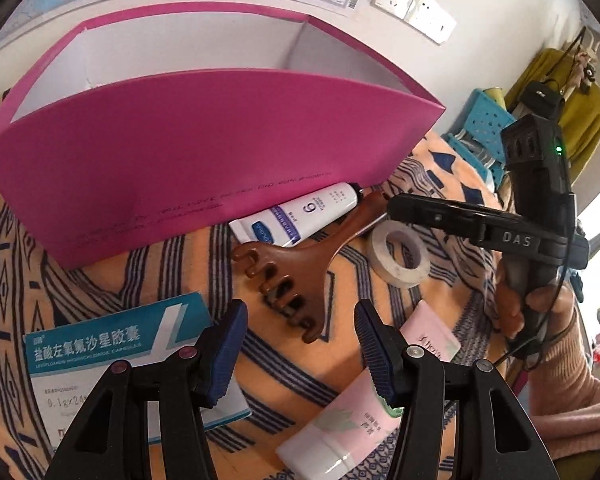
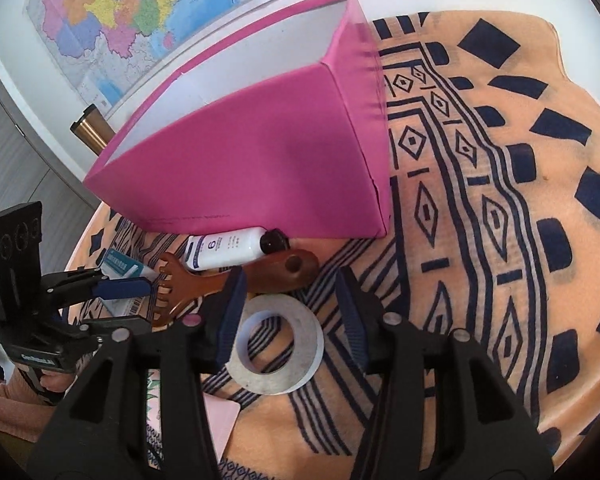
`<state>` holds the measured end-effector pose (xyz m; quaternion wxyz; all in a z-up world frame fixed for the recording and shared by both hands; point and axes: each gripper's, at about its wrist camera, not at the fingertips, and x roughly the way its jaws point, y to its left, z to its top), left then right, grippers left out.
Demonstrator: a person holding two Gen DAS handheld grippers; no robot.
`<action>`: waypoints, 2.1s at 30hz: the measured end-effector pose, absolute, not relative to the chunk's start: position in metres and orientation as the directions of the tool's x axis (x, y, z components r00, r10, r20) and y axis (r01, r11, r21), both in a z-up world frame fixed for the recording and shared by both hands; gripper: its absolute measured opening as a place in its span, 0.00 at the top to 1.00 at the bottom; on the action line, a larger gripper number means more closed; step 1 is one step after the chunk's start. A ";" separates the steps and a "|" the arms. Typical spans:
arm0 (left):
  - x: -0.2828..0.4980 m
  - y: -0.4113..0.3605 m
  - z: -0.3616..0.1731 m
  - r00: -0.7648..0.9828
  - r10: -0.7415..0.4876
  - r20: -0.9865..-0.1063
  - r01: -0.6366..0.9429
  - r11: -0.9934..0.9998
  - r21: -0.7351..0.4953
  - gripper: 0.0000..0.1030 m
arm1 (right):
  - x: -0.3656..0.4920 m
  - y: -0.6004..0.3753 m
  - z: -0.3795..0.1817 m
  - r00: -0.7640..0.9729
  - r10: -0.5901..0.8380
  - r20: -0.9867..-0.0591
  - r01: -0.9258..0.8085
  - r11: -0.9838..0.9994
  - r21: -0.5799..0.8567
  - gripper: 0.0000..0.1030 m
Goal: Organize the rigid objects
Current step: 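Reach the right gripper to the handle of the brown wooden massager, then grasp the brown massager handle with the right gripper and lift it, then lower the brown massager into the magenta box and release it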
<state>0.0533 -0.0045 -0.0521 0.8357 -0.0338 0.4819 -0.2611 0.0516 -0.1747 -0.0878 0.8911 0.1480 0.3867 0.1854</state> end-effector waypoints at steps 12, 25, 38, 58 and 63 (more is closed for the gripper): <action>0.064 -0.011 -0.058 0.356 -0.483 -0.800 0.394 0.854 -0.341 0.45 | 0.064 -0.172 -0.092 0.625 0.470 -0.623 -0.218 0.872 0.439 0.51; 0.064 -0.021 -0.055 0.366 -0.470 -0.803 0.374 0.865 -0.336 0.47 | 0.056 -0.165 -0.084 0.657 0.420 -0.626 -0.204 0.898 0.389 0.62; 0.047 -0.019 -0.017 0.442 -0.489 -0.752 0.395 0.859 -0.326 0.47 | 0.034 -0.163 -0.049 0.701 0.415 -0.580 -0.234 0.902 0.363 0.62; 0.073 -0.020 0.045 0.562 -0.477 -0.676 0.417 0.869 -0.266 0.47 | 0.041 -0.171 0.020 0.787 0.403 -0.467 -0.278 0.907 0.315 0.62; 0.094 -0.023 0.048 0.568 -0.459 -0.683 0.408 0.878 -0.250 0.47 | 0.057 -0.176 0.024 0.791 0.397 -0.466 -0.268 0.909 0.318 0.62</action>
